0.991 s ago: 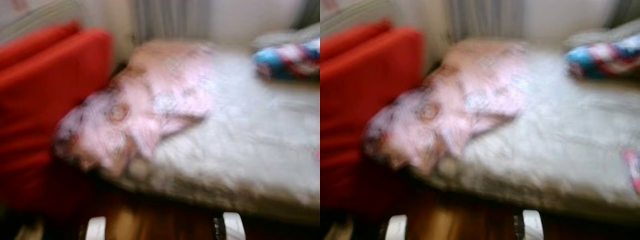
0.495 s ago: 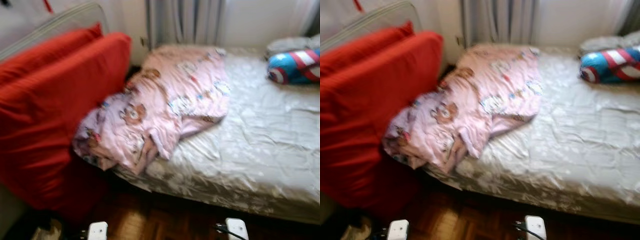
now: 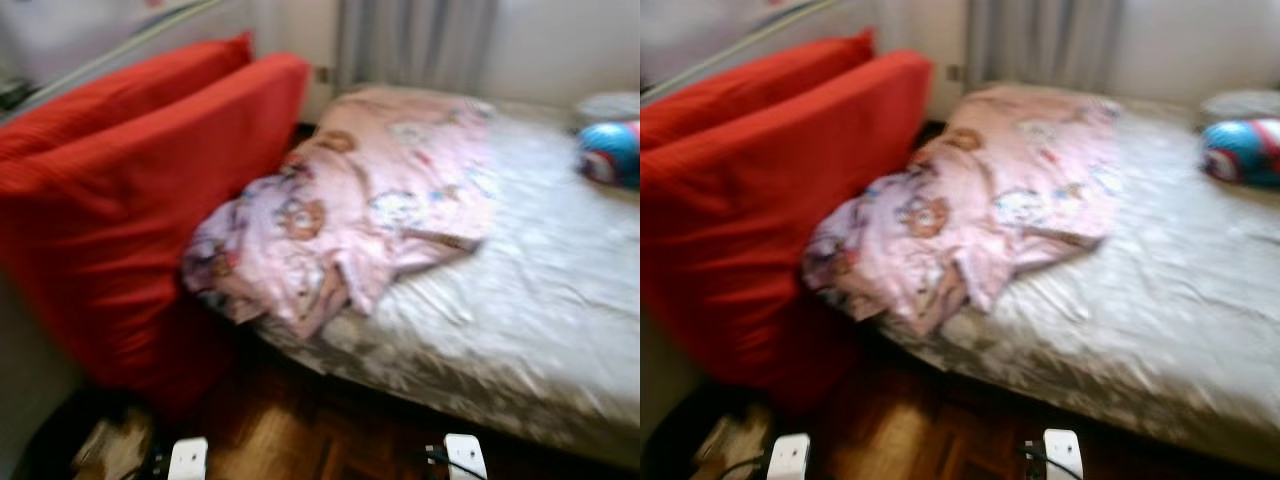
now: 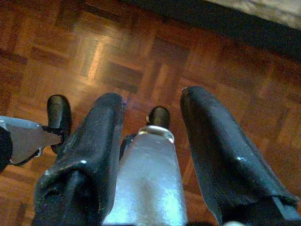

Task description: Clean up the room

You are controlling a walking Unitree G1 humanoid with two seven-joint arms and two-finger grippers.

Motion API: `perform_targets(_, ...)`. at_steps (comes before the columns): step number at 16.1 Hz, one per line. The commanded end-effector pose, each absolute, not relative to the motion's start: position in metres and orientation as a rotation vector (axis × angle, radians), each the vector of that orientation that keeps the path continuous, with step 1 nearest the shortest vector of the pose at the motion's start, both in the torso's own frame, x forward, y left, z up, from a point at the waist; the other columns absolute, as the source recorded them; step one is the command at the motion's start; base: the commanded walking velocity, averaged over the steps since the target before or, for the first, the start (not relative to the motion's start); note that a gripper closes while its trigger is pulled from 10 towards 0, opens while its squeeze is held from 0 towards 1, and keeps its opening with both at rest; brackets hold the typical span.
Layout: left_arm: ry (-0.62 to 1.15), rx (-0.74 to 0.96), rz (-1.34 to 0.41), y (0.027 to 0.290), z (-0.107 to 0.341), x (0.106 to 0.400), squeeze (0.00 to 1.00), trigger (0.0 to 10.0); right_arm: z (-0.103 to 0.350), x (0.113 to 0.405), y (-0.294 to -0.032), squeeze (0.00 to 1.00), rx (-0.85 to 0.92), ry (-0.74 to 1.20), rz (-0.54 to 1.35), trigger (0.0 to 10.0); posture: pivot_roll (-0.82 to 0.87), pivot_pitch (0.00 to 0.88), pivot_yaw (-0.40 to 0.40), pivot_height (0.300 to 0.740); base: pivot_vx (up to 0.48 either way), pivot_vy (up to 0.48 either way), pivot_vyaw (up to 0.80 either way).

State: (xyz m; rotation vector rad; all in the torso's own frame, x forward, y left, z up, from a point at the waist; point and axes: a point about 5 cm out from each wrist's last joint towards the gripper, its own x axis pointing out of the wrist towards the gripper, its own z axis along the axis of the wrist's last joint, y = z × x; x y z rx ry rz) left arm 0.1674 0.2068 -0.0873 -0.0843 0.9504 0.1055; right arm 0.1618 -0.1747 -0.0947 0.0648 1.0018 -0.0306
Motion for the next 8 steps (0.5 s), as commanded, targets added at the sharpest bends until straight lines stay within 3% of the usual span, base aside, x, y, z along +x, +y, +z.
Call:
perform_targets(1, 0.981, -0.095, 0.109, 0.2067, -0.0907, 0.1603, 0.00, 10.0, -0.0944, 0.1627, -0.1732, 0.00, 0.074, 0.997, -0.026, 10.0, 0.03, 0.060, 0.011, 0.740, 0.000, 0.000, 0.80)
perform_targets(5, 0.979, -0.095, 0.110, 0.2065, -0.0905, 0.1609, 0.00, 10.0, -0.0939, 0.1637, -0.1730, 0.00, 0.081, 0.991, -0.027, 10.0, 0.03, 0.059, 0.011, 0.740, 0.000, 0.000, 0.73)
perform_targets(8, 0.977, -0.096, 0.111, 0.2064, -0.0905, 0.1608, 0.00, 10.0, -0.0936, 0.1642, -0.1729, 0.00, 0.098, 0.985, -0.038, 10.0, 0.03, 0.059, 0.011, 0.740, 0.000, 0.000, 0.00)
